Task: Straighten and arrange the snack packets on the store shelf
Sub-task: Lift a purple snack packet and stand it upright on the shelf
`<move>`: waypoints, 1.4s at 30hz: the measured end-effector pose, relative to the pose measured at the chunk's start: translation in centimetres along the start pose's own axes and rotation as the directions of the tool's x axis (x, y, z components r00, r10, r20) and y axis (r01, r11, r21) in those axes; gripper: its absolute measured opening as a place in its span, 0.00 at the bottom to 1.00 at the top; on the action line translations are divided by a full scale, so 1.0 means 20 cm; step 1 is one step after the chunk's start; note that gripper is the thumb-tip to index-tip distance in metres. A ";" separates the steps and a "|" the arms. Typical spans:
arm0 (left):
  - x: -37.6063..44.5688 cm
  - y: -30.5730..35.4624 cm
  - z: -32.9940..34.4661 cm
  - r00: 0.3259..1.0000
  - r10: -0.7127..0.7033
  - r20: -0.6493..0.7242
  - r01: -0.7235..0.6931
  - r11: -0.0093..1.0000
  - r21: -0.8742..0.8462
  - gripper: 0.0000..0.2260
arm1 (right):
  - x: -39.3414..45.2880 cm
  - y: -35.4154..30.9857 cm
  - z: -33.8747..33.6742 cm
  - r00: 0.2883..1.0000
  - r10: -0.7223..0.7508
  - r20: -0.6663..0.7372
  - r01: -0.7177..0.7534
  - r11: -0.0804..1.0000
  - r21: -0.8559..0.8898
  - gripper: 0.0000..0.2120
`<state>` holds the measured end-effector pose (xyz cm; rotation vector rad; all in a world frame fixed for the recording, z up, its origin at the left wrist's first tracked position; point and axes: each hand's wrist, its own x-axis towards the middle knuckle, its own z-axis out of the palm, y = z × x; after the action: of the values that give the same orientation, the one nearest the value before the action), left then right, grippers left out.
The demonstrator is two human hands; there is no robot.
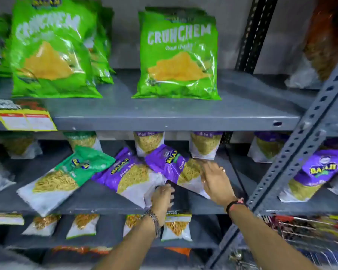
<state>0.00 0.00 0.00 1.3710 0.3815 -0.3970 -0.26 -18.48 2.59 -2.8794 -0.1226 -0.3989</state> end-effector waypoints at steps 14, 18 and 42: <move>0.38 -0.10 0.16 0.982 -0.176 -0.069 0.163 0.974 -0.156 0.11 | 0.64 0.26 0.33 0.699 0.405 0.589 -0.667 0.667 0.333 0.09; 0.31 -0.15 0.15 0.993 -0.117 -0.013 0.107 0.946 -0.304 0.04 | 0.55 0.31 0.31 0.703 0.485 0.521 -0.680 0.673 0.291 0.13; -0.21 -0.17 -0.05 0.895 0.179 0.409 -0.236 0.968 0.091 0.06 | -0.78 0.11 -0.07 0.617 0.652 0.440 -0.616 0.052 0.786 0.09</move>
<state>-5.28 0.67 -1.01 1.4092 -0.1334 -0.5187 -15.38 -21.73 -0.84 -1.5054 0.7423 -0.0963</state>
